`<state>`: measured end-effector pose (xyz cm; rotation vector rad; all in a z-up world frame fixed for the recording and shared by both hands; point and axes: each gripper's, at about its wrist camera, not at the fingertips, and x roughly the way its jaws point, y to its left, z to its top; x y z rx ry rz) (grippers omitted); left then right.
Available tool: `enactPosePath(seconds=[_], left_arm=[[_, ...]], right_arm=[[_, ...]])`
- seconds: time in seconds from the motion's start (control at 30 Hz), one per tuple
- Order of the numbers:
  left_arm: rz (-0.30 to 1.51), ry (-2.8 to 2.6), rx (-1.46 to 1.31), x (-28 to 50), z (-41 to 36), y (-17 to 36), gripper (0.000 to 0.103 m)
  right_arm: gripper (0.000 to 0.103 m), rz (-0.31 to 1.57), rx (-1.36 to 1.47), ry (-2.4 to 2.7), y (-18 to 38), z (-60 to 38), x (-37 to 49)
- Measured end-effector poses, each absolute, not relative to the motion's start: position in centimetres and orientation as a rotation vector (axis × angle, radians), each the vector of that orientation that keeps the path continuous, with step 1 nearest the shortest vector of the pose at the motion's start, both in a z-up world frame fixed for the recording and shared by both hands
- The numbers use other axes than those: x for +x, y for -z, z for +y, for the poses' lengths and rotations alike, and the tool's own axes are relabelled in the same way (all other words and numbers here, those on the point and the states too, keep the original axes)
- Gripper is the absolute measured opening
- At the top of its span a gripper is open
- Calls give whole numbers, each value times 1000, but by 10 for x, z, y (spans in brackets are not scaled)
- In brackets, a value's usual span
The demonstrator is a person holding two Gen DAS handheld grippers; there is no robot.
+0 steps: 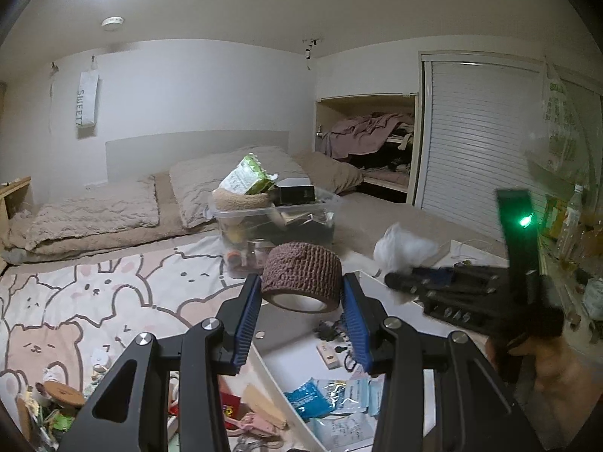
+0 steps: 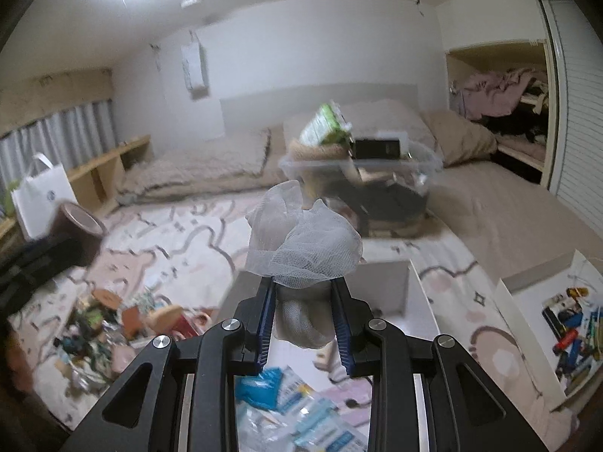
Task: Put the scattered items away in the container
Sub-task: 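Carry the brown roll and white mesh puff over to the white shoebox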
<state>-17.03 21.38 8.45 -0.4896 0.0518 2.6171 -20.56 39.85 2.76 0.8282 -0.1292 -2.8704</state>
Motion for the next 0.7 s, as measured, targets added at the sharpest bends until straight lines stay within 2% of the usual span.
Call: enactPosePath(seconds=[0.13, 0.4, 0.7], left_arm=[[56, -2594, -503, -172, 223, -79, 43], [83, -2536, -566, -176, 247, -58, 43], [106, -2476, -661, -183, 266, -33, 43]], right_arm=[[30, -95, 927, 2866, -9, 402, -211], [29, 120, 1216, 2858, 22, 404, -226], [29, 271, 1453, 2834, 53, 418, -233]])
